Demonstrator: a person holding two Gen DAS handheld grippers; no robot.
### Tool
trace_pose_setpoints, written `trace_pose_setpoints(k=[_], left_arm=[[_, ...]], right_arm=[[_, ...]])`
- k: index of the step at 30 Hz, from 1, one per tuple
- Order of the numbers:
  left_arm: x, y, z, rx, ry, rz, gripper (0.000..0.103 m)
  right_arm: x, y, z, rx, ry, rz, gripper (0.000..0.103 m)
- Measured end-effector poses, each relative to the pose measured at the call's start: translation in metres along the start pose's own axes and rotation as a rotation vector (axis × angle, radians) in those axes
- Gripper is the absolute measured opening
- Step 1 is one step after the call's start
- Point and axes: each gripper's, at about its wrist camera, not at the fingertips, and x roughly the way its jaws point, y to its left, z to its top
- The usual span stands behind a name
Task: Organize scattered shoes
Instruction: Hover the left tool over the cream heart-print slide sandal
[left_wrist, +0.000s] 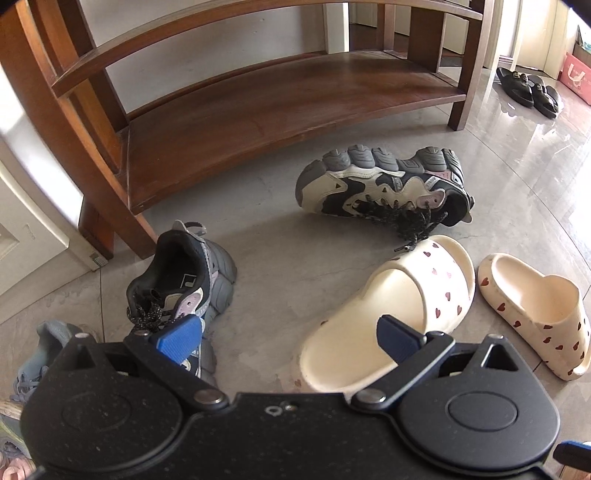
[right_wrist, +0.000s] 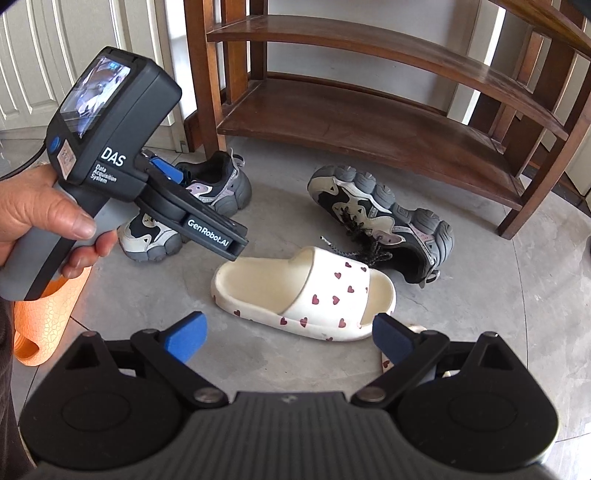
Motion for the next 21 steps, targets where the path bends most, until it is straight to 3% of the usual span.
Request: trace_pose_setpoints(k=[21], left_arm=[[0.016, -0.032, -0.004, 0.085, 0.017, -0.077, 0.100]], right_arm=[[-0.006, -0.023, -0.018, 0.068, 0.010, -0.053, 0.098]])
